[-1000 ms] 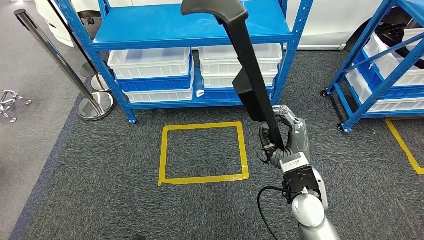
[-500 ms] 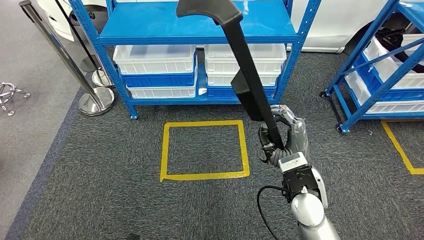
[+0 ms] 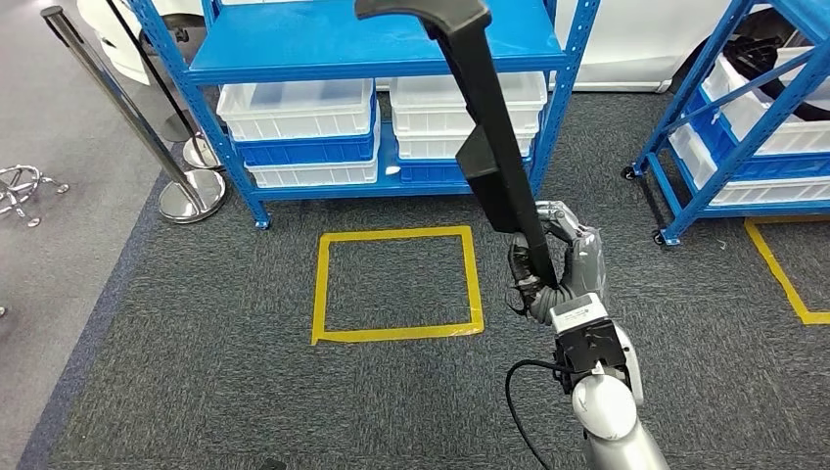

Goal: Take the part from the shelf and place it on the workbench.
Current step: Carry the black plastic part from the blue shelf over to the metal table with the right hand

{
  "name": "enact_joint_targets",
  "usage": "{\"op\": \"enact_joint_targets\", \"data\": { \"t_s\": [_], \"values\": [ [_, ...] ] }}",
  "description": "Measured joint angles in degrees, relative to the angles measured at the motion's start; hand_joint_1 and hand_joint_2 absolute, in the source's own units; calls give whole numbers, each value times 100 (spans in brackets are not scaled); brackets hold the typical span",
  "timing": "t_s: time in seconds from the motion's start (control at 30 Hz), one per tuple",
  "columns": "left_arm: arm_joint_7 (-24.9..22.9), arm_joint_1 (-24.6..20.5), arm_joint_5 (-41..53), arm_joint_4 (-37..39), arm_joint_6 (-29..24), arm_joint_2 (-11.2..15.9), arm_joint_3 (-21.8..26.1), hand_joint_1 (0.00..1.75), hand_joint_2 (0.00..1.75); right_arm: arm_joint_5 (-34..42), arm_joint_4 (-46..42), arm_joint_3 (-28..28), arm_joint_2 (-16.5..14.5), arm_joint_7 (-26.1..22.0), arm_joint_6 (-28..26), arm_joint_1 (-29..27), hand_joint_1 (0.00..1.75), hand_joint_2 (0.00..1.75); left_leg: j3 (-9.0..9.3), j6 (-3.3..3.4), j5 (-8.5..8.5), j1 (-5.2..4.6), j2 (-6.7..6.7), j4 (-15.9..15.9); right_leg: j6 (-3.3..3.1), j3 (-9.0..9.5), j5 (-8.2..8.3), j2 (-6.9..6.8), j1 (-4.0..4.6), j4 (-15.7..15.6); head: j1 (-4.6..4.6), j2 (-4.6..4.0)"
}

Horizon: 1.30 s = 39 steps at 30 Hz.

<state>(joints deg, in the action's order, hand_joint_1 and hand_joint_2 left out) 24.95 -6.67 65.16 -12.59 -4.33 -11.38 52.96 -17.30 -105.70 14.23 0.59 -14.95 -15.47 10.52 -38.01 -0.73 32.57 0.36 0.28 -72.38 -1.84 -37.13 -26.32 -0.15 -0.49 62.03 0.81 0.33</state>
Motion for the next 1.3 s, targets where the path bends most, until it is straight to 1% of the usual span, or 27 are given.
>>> {"op": "enact_joint_targets", "data": {
  "t_s": [0.03,0.1,0.13,0.17,0.23,0.27,0.3,0.37,0.4,0.43,0.47,0.5,0.53,0.6,0.63,0.67,0.73,0.77,0.83,0.9,0.93,0.97,1.0,1.07,1.13,1.23,1.3],
  "values": [
    [-1,-6,0,0,0,0,0,0,175,-1,-1,0,0,0,0,1,175,175,282,47,-130,-15,-5,376,4,-46,46,4,8,-1,0,0],
    [-1,-25,0,0,-1,5,0,0,175,-1,-1,0,-1,1,0,1,175,175,769,140,-240,-63,-9,1113,39,-95,134,4,4,-24,0,0],
    [-1,-32,-2,0,-2,8,0,0,175,-1,-1,0,-1,2,0,1,175,175,882,176,-254,-94,-10,1322,72,-98,178,-2,-16,-46,0,0],
    [-2,-36,-4,0,-3,10,0,0,175,-1,-1,0,-2,2,0,1,175,175,906,202,-267,-124,-9,1416,113,-96,229,-7,-43,-79,1,0],
    [-4,-33,-9,0,-4,10,0,0,175,-1,0,-2,-5,3,0,-2,175,175,898,260,-428,-156,5,1558,188,-98,312,-11,-83,-147,0,0],
    [-7,-32,-9,0,-4,10,0,0,175,-1,0,-5,-6,3,0,-4,175,175,896,295,-523,-154,16,1653,209,-128,258,-8,-83,-123,-2,0],
    [-10,-32,-9,0,-4,10,0,0,175,-1,1,-8,-7,4,0,-3,175,175,872,333,-628,-142,29,1739,223,-185,92,0,-77,6,-2,0],
    [-20,-34,-11,0,-4,10,0,0,175,-1,3,-13,-7,7,2,-4,175,175,758,371,-775,-126,39,1796,241,-350,-443,13,-73,569,-4,0],
    [-24,-33,-13,0,-4,10,0,0,175,-1,8,-13,-7,8,3,-8,175,175,679,371,-826,-124,42,1781,259,-415,-650,16,-79,895,-3,0],
    [-26,-31,-13,0,-4,10,0,0,175,-1,12,-13,-7,11,7,-15,175,175,596,356,-868,-120,45,1755,281,-427,-729,15,-89,1122,-4,0],
    [-27,-29,-9,0,-4,10,0,0,175,-1,16,-13,-7,14,13,-19,175,175,507,341,-904,-113,47,1718,307,-367,-686,12,-102,1195,-3,0],
    [-27,-28,-5,0,-4,7,0,0,175,-4,19,-13,-7,19,25,-19,175,175,410,320,-933,-100,49,1665,335,-216,-562,8,-117,1085,-3,0],
    [-26,-28,-3,0,-3,4,0,0,175,-13,19,-13,-7,24,40,-17,175,175,309,296,-953,-87,49,1591,365,23,-434,-1,-137,812,-3,0],
    [-21,-25,-10,0,-3,-1,0,0,175,-51,19,-13,-7,31,76,-7,175,175,122,235,-957,-78,42,1411,383,493,-419,-9,-142,179,1,0],
    [-17,-25,-16,0,-4,-1,0,0,175,-75,19,-13,-4,31,90,-4,175,175,59,202,-955,-82,39,1322,360,614,-484,-7,-138,-17,0,0],
    [-13,-24,-20,0,-6,-1,1,0,175,-96,21,-13,-1,32,100,-4,175,175,20,168,-962,-84,35,1266,321,642,-549,3,-119,-90,2,0],
    [-6,-21,-22,0,-10,0,2,0,175,-120,28,-13,7,32,109,-7,175,175,-14,100,-986,-64,33,1213,214,598,-523,10,-105,-96,-1,0],
    [-5,-19,-22,0,-10,1,2,0,175,-125,31,-13,8,33,113,-6,175,175,-45,64,-935,-47,30,1163,164,580,-487,8,-99,-98,1,0],
    [-5,-16,-22,0,-11,2,2,0,175,-130,33,-13,9,33,123,-5,175,175,-198,-3,-608,-16,23,779,83,525,-413,0,-103,-110,4,0],
    [-4,-12,-23,0,-11,2,2,0,175,-144,38,-13,10,32,123,-14,175,175,-437,-56,-168,13,21,70,56,449,-356,0,-88,-108,7,0],
    [-4,-8,-23,0,-11,1,2,0,175,-155,42,-13,10,31,120,-22,175,175,-516,-71,-48,25,22,-219,58,417,-332,0,-80,-107,7,0],
    [-3,-2,-24,0,-11,1,2,0,175,-169,46,-13,11,31,115,-29,175,175,-512,-74,-32,32,22,-340,63,390,-313,1,-74,-106,7,0],
    [-1,3,-25,0,-11,0,2,0,175,-183,49,-13,11,31,111,-36,175,175,-403,-65,-118,35,20,-249,72,374,-299,3,-71,-106,7,0],
    [7,4,-26,0,-11,-1,2,0,175,-225,50,-13,11,31,103,-43,175,175,57,-11,-413,27,10,458,90,368,-284,7,-72,-107,7,0],
    [15,-2,-30,0,-17,1,4,0,175,-292,49,-14,11,31,83,-41,175,175,454,50,-544,-15,-11,1111,134,357,-258,9,-81,-115,7,0],
    [21,6,-36,0,-31,5,10,0,175,-379,49,-16,11,31,42,-55,175,175,557,128,-579,-72,-22,1387,243,335,-201,12,-111,-167,7,0],
    [21,8,-37,0,-34,8,13,0,175,-387,48,-26,15,30,34,-65,175,175,599,208,-663,-63,-5,1538,285,294,-283,10,-111,-87,4,0]
  ]
}}
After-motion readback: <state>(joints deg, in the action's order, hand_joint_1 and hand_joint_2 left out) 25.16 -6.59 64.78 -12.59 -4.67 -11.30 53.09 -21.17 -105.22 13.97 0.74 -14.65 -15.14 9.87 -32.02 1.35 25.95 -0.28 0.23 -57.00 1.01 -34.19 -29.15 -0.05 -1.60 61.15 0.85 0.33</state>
